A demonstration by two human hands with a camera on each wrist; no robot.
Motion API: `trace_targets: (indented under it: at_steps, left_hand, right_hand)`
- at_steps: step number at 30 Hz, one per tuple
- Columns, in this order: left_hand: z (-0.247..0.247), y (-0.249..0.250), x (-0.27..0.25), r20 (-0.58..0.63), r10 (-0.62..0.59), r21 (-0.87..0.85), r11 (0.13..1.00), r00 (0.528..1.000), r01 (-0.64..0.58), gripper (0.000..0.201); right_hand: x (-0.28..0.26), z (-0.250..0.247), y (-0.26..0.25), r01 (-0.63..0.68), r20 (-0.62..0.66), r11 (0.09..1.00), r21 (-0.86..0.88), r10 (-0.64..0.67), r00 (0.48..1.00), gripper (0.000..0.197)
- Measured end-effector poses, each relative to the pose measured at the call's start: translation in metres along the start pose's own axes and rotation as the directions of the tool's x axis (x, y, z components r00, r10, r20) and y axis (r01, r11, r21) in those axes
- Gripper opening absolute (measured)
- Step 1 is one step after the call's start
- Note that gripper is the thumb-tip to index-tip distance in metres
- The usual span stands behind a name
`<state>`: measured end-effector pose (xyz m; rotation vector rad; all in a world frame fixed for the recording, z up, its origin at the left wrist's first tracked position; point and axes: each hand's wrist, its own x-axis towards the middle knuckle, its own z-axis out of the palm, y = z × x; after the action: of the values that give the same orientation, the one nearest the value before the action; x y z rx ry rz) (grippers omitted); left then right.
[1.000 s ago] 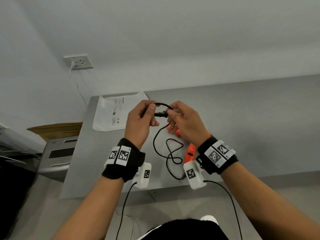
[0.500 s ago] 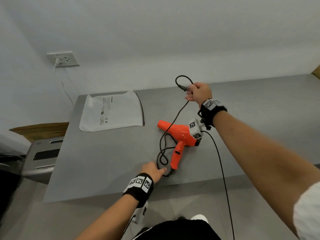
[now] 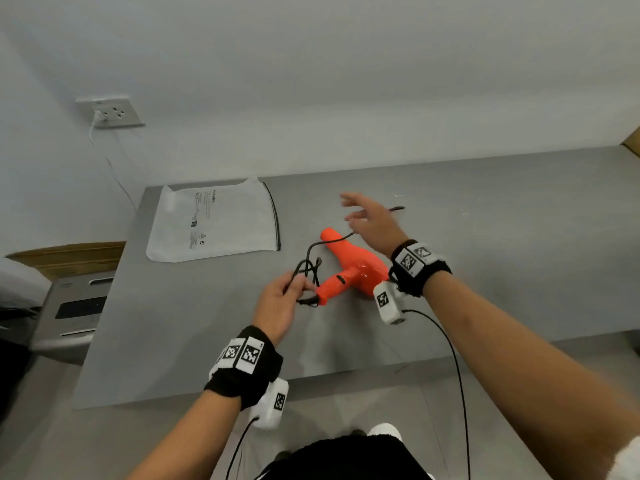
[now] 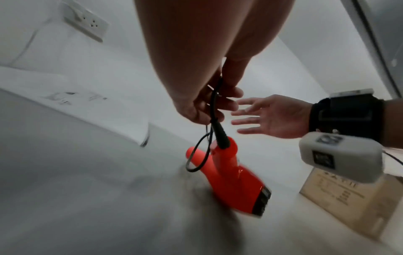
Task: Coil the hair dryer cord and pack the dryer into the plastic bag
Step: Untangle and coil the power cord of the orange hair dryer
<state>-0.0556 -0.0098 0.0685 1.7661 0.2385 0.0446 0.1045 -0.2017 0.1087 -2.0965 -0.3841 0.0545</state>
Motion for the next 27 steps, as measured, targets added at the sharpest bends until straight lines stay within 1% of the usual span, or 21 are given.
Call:
trace_targets:
  at_steps: [1, 2, 3, 4, 5, 7, 9, 12, 15, 18, 21, 23, 24, 25, 26, 27]
  left_hand:
    - [0.000, 0.016, 0.001, 0.012, 0.039, -0.063, 0.997, 0.999, -0.038, 0.030]
    - [-0.001, 0.031, 0.002, 0.034, 0.072, -0.134, 0.989, 0.997, -0.067, 0.030]
    - [-0.001, 0.047, 0.003, 0.055, 0.100, -0.184, 0.979, 0.993, -0.088, 0.029]
    - [-0.002, 0.059, 0.004, 0.065, 0.117, -0.209, 0.973, 0.991, -0.101, 0.028]
    - [-0.003, 0.068, 0.005, 0.067, 0.131, -0.213, 0.970, 0.989, -0.114, 0.028]
    - [-0.006, 0.078, 0.008, 0.047, 0.129, -0.209, 0.971, 0.991, -0.116, 0.030]
    - [-0.013, 0.081, 0.009, 0.022, 0.097, -0.209, 0.974, 0.995, -0.090, 0.032]
    - [-0.029, 0.078, 0.011, -0.032, 0.048, -0.198, 0.979, 0.998, -0.054, 0.032]
    - [-0.052, 0.075, 0.014, -0.106, 0.032, -0.231, 0.971, 0.994, -0.056, 0.036]
    - [-0.070, 0.072, 0.013, -0.143, 0.016, -0.260, 0.964, 0.990, -0.053, 0.035]
    - [-0.076, 0.071, 0.010, -0.133, 0.022, -0.198, 0.979, 0.991, -0.048, 0.034]
    - [-0.079, 0.071, 0.010, -0.152, 0.008, -0.195, 0.980, 0.988, -0.038, 0.033]
    - [-0.083, 0.071, 0.010, -0.163, -0.001, -0.200, 0.979, 0.987, -0.032, 0.033]
    - [-0.085, 0.071, 0.010, -0.168, -0.006, -0.202, 0.979, 0.986, -0.028, 0.033]
    - [-0.088, 0.070, 0.010, -0.169, -0.009, -0.204, 0.979, 0.986, -0.026, 0.033]
    - [-0.091, 0.069, 0.010, -0.170, -0.009, -0.208, 0.978, 0.985, -0.026, 0.033]
  right_hand:
    - [-0.012, 0.009, -0.018, 0.079, 0.156, 0.997, -0.007, -0.077, 0.985, 0.061]
    - [-0.023, 0.019, -0.030, 0.147, 0.286, 0.989, -0.015, -0.136, 0.949, 0.057]
    - [-0.034, 0.027, -0.042, 0.173, 0.373, 0.985, -0.024, -0.152, 0.915, 0.052]
    - [-0.041, 0.033, -0.051, 0.185, 0.402, 0.983, -0.002, -0.169, 0.900, 0.043]
    - [-0.044, 0.037, -0.056, 0.199, 0.376, 0.980, 0.000, -0.184, 0.908, 0.032]
    - [-0.037, 0.036, -0.056, 0.225, 0.253, 0.974, -0.022, -0.212, 0.944, 0.015]
    - [-0.024, 0.028, -0.048, 0.228, 0.146, 0.970, -0.079, -0.215, 0.966, 0.016]
    - [-0.011, 0.010, -0.033, 0.290, 0.029, 0.924, -0.248, -0.292, 0.956, 0.020]
    - [-0.001, -0.013, -0.017, 0.277, 0.002, 0.886, -0.372, -0.298, 0.955, 0.024]
    - [0.007, -0.026, 0.008, 0.184, -0.073, 0.897, -0.403, -0.231, 0.970, 0.017]
    - [0.009, -0.023, 0.029, 0.113, 0.001, 0.894, -0.433, -0.125, 0.992, 0.021]
    - [0.010, -0.022, 0.032, 0.026, 0.001, 0.924, -0.381, -0.027, 1.000, 0.016]
    - [0.010, -0.022, 0.032, -0.053, -0.017, 0.956, -0.288, 0.050, 0.999, 0.012]
    - [0.009, -0.022, 0.030, -0.145, -0.038, 0.979, -0.140, 0.141, 0.989, 0.010]
    - [0.009, -0.023, 0.030, -0.225, -0.059, 0.974, 0.014, 0.225, 0.972, 0.011]
    - [0.009, -0.024, 0.031, -0.283, -0.094, 0.945, 0.163, 0.300, 0.949, 0.014]
